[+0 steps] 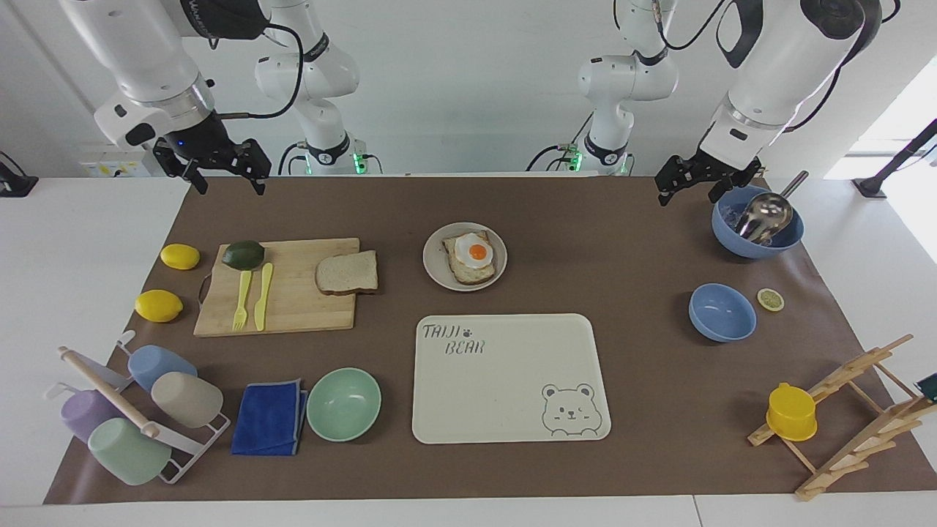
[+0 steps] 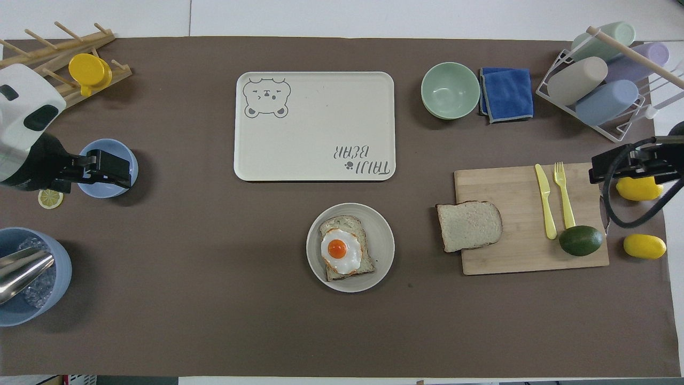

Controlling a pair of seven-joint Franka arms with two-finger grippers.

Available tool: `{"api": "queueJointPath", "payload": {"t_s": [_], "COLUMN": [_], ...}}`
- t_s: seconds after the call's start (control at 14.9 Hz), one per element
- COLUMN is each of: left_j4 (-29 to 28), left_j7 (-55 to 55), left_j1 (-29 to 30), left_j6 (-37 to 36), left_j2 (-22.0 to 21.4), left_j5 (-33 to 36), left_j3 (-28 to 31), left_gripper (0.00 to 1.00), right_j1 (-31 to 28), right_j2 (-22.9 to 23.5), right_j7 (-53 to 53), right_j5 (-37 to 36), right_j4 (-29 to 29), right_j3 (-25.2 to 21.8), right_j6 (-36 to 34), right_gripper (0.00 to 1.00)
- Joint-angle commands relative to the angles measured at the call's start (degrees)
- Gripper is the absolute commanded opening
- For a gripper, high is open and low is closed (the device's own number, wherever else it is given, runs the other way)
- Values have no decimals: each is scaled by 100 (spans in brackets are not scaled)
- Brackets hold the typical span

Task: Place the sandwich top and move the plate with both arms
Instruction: 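Reach the right gripper to the bread slice on the wooden board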

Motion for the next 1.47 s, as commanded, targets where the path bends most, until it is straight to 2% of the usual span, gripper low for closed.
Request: {"api": "queueJointPath", "payload": {"t_s": [0.0,0.33,0.54,0.67,0.8,0.94,1.14,1.27,1.41], "left_j4": [-46,-46,-55,-46,-55,-55,-55,-55,-55], "left_j7": [39,47,39,30,38,30,47,30,30], "left_j1": [69,60,69,69,69,69,78,104,95], "left_j6": [16,16,16,25,25,51,52,52,25], "left_j2": [-37,-45,-45,-36,-36,-36,-36,-36,-36], "left_j5": [110,110,110,110,110,110,110,110,110], "left_j3": [-57,-57,-57,-48,-48,-48,-39,-39,-39], "left_gripper": [100,100,100,100,100,100,100,100,100], "right_j1": [-47,-47,-55,5,390,804,1664,2140,2387], "right_j2": [-86,-51,-86,-104,-95,19,615,687,435], "right_j7": [-151,-36,-115,-281,-169,409,1252,1851,2256], "right_j5": [87,149,140,149,27,-210,-745,-1202,-1345], "right_j4": [-118,-47,-56,-134,-319,-442,-609,-1099,-2107], "right_j3": [21,-23,38,82,117,118,118,118,118], "right_j6": [68,50,-221,66,199,235,454,638,1216], "right_gripper": [100,100,100,100,100,100,100,100,100]}}
